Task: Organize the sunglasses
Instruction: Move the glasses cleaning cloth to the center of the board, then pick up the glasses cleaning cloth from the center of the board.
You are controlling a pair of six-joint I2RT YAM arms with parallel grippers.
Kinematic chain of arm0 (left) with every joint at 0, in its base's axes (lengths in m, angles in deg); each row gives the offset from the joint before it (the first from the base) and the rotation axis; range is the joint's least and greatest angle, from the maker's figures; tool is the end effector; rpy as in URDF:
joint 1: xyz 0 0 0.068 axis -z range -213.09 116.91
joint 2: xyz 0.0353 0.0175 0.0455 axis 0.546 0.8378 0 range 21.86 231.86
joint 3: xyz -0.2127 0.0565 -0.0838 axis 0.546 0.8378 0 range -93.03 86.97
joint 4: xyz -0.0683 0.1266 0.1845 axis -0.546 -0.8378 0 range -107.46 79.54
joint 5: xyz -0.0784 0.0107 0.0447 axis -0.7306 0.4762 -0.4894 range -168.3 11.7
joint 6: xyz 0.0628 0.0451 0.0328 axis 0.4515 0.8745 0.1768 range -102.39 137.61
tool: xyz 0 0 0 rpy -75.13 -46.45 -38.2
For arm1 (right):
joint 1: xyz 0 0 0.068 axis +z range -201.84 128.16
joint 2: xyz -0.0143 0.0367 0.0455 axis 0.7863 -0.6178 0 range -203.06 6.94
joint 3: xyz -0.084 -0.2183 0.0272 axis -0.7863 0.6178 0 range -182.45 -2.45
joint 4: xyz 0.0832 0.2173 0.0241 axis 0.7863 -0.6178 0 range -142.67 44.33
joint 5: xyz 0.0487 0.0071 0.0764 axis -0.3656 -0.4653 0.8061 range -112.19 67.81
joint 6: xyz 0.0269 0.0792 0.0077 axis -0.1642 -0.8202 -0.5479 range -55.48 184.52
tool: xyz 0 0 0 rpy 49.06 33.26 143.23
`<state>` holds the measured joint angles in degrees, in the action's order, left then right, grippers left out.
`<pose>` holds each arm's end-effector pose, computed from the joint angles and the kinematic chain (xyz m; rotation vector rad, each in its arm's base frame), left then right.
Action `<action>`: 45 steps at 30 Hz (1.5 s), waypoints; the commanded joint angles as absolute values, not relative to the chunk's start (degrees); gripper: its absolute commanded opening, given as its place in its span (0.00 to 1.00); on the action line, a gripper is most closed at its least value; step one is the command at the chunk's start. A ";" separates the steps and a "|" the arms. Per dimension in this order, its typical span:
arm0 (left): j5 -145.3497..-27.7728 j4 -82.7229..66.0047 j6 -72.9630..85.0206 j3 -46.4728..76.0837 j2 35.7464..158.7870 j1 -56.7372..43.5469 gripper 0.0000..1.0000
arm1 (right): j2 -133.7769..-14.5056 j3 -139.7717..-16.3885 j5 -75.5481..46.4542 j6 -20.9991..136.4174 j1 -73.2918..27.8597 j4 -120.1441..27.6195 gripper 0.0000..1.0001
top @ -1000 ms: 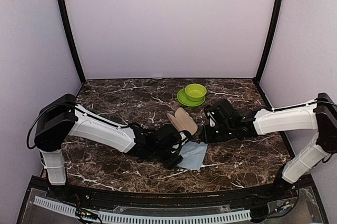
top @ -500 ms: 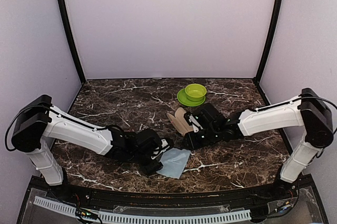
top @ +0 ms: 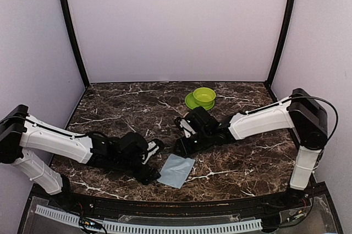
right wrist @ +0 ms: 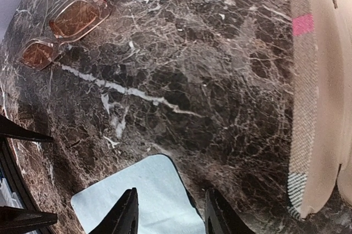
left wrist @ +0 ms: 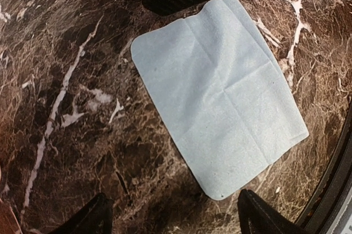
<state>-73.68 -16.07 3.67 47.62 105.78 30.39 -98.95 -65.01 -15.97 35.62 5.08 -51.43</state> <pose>0.1332 -0.2534 0.1159 1.0172 2.2917 -0.4891 0.1985 0.3193 0.1148 -0.6768 2.4965 0.7596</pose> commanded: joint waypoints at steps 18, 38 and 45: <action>-73.50 -11.85 -6.73 55.88 95.14 27.99 0.82 | -110.05 -79.15 -24.83 43.08 9.80 -62.75 0.47; -73.82 -12.06 -6.12 56.26 95.64 27.20 0.82 | -112.63 -79.05 -33.29 44.13 13.89 -67.55 0.30; -74.10 -11.52 -6.94 56.87 95.91 27.20 0.82 | -112.62 -77.52 -34.98 44.14 14.58 -66.75 0.21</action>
<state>-73.81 -12.18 -6.23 55.80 96.73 27.50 -110.84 -79.72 -33.80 44.32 13.72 -64.41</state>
